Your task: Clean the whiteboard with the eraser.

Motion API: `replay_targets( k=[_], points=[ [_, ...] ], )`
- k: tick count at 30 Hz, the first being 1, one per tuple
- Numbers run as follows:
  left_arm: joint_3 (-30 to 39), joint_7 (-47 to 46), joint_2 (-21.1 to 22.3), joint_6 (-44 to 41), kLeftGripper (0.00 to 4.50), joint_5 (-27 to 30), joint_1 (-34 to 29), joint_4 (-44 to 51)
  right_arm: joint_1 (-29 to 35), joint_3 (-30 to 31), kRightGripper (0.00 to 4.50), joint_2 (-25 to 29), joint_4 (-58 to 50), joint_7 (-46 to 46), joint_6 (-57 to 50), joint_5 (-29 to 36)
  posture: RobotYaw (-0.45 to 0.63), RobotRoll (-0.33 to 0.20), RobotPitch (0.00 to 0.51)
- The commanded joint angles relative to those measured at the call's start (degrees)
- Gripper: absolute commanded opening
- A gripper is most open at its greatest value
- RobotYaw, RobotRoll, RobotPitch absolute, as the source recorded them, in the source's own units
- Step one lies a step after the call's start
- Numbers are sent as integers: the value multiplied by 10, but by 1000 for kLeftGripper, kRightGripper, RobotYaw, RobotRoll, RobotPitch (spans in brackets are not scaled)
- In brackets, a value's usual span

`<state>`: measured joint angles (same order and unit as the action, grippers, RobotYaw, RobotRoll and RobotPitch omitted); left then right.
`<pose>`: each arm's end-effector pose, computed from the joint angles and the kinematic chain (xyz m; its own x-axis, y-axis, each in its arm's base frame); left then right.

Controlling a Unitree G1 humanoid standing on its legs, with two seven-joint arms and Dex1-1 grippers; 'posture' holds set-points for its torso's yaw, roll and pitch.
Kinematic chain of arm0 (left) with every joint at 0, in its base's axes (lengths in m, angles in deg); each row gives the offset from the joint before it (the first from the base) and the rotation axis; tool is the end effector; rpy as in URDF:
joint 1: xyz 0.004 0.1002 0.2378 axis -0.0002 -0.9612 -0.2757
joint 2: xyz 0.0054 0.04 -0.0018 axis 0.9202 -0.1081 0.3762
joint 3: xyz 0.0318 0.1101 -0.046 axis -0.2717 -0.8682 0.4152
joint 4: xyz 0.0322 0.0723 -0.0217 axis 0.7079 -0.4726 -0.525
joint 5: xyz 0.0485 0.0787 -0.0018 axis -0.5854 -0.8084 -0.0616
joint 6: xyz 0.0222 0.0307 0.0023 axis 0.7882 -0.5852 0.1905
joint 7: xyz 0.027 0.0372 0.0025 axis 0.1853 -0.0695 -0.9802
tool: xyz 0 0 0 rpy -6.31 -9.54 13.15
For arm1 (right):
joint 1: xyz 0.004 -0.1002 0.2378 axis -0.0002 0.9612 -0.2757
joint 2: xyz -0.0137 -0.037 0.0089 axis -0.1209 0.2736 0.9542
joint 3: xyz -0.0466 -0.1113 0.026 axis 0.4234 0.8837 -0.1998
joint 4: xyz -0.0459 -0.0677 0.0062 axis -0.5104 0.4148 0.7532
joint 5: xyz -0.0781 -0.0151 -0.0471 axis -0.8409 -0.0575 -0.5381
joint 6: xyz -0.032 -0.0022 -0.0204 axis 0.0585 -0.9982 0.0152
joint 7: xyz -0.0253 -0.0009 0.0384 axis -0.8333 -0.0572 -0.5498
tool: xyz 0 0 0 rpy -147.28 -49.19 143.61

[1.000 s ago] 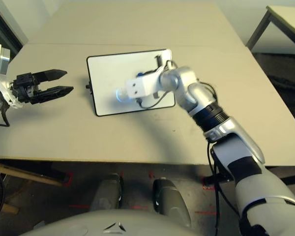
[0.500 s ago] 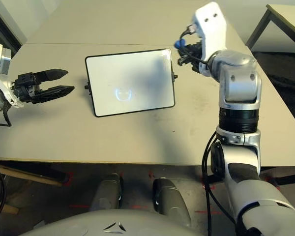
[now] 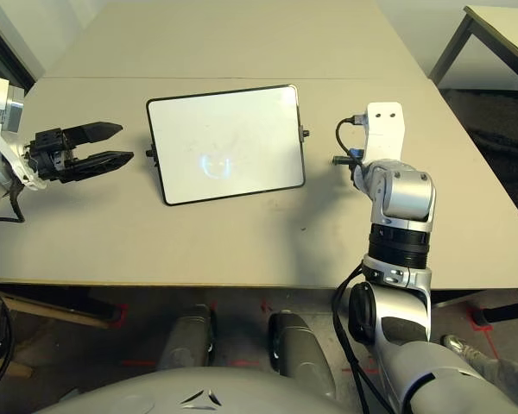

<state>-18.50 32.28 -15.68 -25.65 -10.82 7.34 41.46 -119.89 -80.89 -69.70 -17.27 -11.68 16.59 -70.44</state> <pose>0.2709 0.3297 0.1840 0.5163 -0.8527 -0.0796 0.8561 0.5162 0.0233 0.2894 -0.2092 0.1329 0.8149 -0.0583 -0.5767 0.0815 0.9966 0.0144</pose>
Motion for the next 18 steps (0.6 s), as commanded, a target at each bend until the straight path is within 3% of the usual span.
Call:
replay_targets(
  k=[1,2,3,12,15,18],
  points=[
    [-4,-1,0,-1,4500,-5,-6,-2,5,7,197,0,0,-8,-25,19,287,0,79],
    [-4,-2,0,-1,4500,-5,-5,-3,4,7,197,1,-1,-14,-25,20,286,0,78],
    [-4,-2,0,0,4500,-6,-5,-3,4,2,941,-1,0,-21,-21,22,285,0,78],
    [21,-19,-2,1,4500,6,7,-13,-51,-45,4319,16,-15,-54,-75,47,276,0,76],
    [43,-32,0,7,4500,13,17,-27,-63,-56,4461,46,-12,-35,-5,71,273,0,77],
    [76,-79,-4,40,4500,3,34,-60,-50,-82,4461,77,19,19,197,114,273,0,77]
  ],
)
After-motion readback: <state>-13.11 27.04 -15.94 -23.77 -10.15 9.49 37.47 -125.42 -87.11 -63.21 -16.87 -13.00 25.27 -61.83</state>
